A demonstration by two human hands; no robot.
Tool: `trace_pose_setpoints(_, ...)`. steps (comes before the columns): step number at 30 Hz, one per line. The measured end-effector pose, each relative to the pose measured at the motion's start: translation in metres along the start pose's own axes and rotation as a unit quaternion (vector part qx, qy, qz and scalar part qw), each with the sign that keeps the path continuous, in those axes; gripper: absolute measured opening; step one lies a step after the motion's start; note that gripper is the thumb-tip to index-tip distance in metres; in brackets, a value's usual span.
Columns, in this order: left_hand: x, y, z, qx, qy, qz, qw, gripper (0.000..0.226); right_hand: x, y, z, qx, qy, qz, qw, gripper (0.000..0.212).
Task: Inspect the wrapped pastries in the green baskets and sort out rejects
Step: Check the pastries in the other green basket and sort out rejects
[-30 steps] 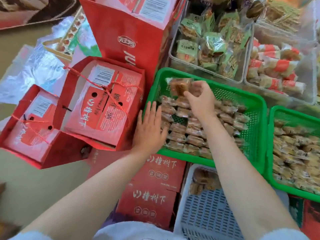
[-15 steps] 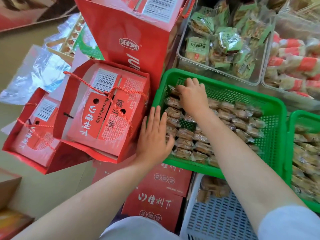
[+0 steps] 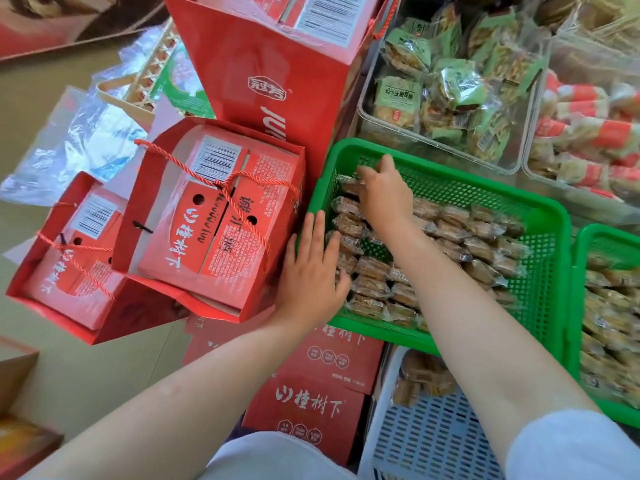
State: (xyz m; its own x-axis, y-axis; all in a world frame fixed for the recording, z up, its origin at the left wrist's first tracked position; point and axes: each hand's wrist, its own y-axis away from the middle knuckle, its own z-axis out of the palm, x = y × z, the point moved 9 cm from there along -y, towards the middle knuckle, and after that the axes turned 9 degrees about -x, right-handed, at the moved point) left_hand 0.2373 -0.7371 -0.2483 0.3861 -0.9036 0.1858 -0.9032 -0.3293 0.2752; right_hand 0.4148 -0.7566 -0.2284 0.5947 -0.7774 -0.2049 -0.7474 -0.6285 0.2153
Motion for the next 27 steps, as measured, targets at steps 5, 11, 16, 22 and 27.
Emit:
trace_pose_setpoints(5, 0.005, 0.000, 0.003, -0.021, -0.019, 0.017, 0.999, 0.063, 0.005, 0.022, -0.002, -0.033, -0.066, -0.009, 0.997, 0.025)
trace_pose_setpoints(11, 0.003, 0.000, 0.003, -0.033, -0.014, 0.007, 0.999, 0.064, 0.008, 0.025, 0.029, -0.130, -0.023, 0.050, 0.990, 0.026)
trace_pose_setpoints(16, 0.003, 0.000, 0.002, -0.036, -0.010, 0.006, 0.999, 0.064, 0.015, 0.028, 0.022, -0.052, -0.118, 0.053, 0.990, 0.014)
trace_pose_setpoints(22, 0.003, 0.000, 0.002, -0.020, -0.002, 0.007, 1.000, 0.064, 0.021, 0.044, 0.014, 0.027, -0.204, 0.002, 0.979, 0.006)
trace_pose_setpoints(27, 0.003, 0.001, 0.001, -0.022, 0.001, 0.009, 1.000, 0.065, 0.031, 0.050, 0.009, 0.019, -0.314, 0.062, 0.947, 0.006)
